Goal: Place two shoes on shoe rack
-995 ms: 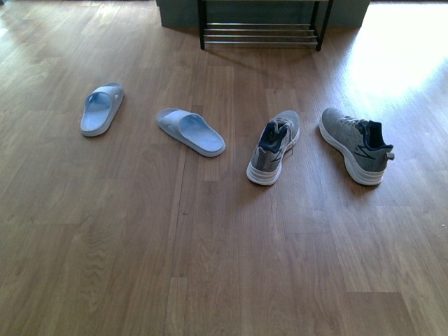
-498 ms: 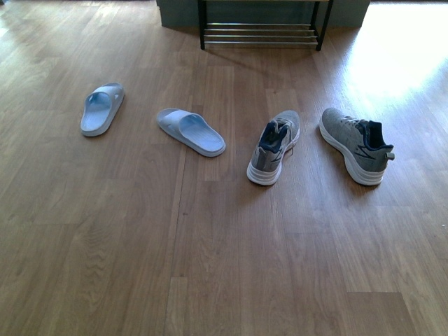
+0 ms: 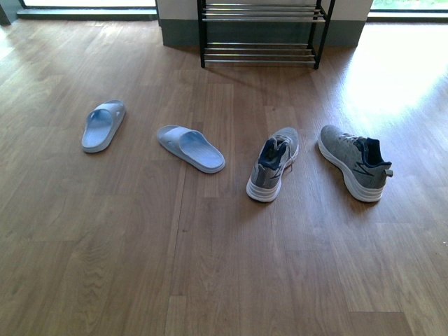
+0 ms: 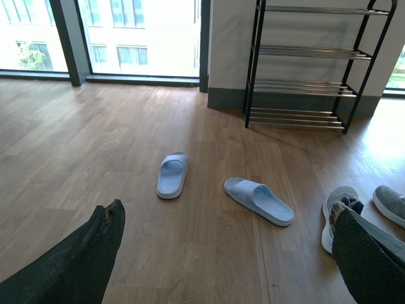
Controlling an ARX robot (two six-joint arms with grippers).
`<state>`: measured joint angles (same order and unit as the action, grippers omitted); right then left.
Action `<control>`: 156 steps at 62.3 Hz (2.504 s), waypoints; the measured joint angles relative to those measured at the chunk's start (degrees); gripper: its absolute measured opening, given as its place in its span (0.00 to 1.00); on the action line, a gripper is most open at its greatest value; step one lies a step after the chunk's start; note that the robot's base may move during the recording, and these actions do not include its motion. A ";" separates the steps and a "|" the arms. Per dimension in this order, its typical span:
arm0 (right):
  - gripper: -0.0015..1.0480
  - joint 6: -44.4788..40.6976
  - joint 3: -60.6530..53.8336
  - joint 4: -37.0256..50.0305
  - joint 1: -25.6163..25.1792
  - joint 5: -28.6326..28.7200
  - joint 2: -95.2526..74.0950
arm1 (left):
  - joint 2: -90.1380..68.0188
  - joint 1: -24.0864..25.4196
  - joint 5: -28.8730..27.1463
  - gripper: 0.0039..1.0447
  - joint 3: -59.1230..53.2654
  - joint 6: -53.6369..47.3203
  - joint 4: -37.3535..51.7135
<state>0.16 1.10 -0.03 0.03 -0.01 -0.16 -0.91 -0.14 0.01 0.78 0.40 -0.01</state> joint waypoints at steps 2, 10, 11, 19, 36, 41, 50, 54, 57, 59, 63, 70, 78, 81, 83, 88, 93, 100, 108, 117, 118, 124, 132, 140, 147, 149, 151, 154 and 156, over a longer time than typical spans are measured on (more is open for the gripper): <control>0.91 0.00 0.00 0.00 0.00 0.00 0.00 | 0.00 -0.02 0.00 0.91 0.00 0.00 0.00; 0.91 0.00 0.00 0.00 0.00 0.00 0.00 | 0.00 0.00 0.00 0.91 0.00 0.00 0.00; 0.91 0.00 0.00 0.00 0.00 0.00 0.00 | 0.00 -0.02 0.00 0.91 0.00 0.00 0.00; 0.91 0.00 0.00 0.00 0.00 0.00 0.00 | 0.00 0.00 0.00 0.91 0.00 0.00 0.00; 0.91 0.00 0.00 0.00 0.00 0.00 0.00 | 0.00 0.00 0.00 0.91 0.00 0.00 0.00; 0.91 0.00 0.00 0.00 0.00 0.00 0.00 | 0.00 0.00 0.00 0.91 0.00 0.00 0.00; 0.91 0.00 0.00 0.00 0.00 0.00 -0.02 | 0.00 0.00 0.00 0.91 0.00 0.00 0.00; 0.91 0.00 0.00 0.00 0.00 -0.02 0.00 | 0.00 -0.02 0.00 0.91 0.00 0.00 0.00; 0.91 0.00 0.00 0.00 0.00 0.00 -0.02 | 0.00 -0.02 0.00 0.91 0.00 0.00 0.00; 0.91 0.00 0.00 0.00 0.00 0.00 -0.04 | 0.00 0.00 0.00 0.91 0.00 0.00 0.00; 0.91 0.00 0.00 0.00 0.00 0.00 0.00 | 0.00 -0.02 0.00 0.91 0.00 0.00 0.00; 0.91 0.00 0.00 0.00 0.00 0.00 0.00 | 0.00 0.00 0.00 0.91 0.00 0.00 0.00; 0.91 0.00 0.00 0.00 0.00 0.00 -0.02 | 0.00 0.00 0.00 0.91 0.00 0.00 0.00; 0.91 0.00 0.00 0.00 0.00 0.00 0.00 | 0.00 0.00 0.00 0.91 0.00 0.00 0.00; 0.91 0.00 0.00 0.00 0.00 0.00 -0.02 | 0.00 0.00 0.00 0.91 0.00 0.00 0.00; 0.91 0.00 0.00 0.00 0.00 0.00 -0.02 | 0.00 0.00 0.00 0.91 0.00 0.00 0.00; 0.91 0.02 0.00 0.00 0.00 -0.04 -0.11 | 0.00 -0.02 0.00 0.91 0.00 0.00 0.00; 0.91 0.00 0.00 0.00 0.00 -0.02 -0.11 | 0.00 -0.02 0.00 0.91 0.00 0.00 0.00; 0.91 1.53 0.61 -1.22 -2.64 9.40 -2.38 | 0.00 -0.02 -0.02 0.91 0.00 0.00 0.00; 0.91 1.11 3.30 6.88 -5.09 21.59 -23.12 | 0.00 0.00 0.00 0.91 0.00 0.00 0.00; 0.91 0.68 3.98 8.94 -4.81 20.83 -26.91 | 0.00 0.00 0.00 0.91 0.00 0.00 0.00; 0.91 -1.66 8.44 19.58 -4.22 15.82 -47.30 | 0.00 -0.02 0.00 0.91 0.00 0.00 0.00; 0.91 -4.44 14.69 29.97 -4.22 11.56 -73.37 | 0.00 0.00 0.00 0.91 0.00 0.00 0.00; 0.91 -8.44 21.03 37.62 -4.70 6.27 -97.44 | 0.00 -0.02 0.00 0.91 0.00 0.00 0.00; 0.91 -11.50 26.38 39.06 -6.10 2.89 -112.65 | 0.00 -0.02 0.00 0.91 0.00 0.00 0.00; 0.91 -12.52 27.82 39.06 -6.58 2.10 -116.06 | 0.00 -0.02 0.00 0.91 0.00 0.00 0.00; 0.91 -13.77 29.62 39.10 -7.28 1.09 -120.08 | 0.00 -0.02 0.00 0.91 0.00 0.00 0.00; 0.91 -15.10 31.67 39.28 -8.20 -0.13 -124.37 | 0.00 -0.02 0.00 0.91 0.00 0.00 0.00; 0.91 -15.72 32.92 39.26 -8.76 -0.37 -126.60 | 0.00 -0.02 0.00 0.91 0.00 0.00 0.00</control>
<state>-15.55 34.02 39.22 -8.73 -0.38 -126.76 -0.91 -0.16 0.01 0.78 0.40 -0.01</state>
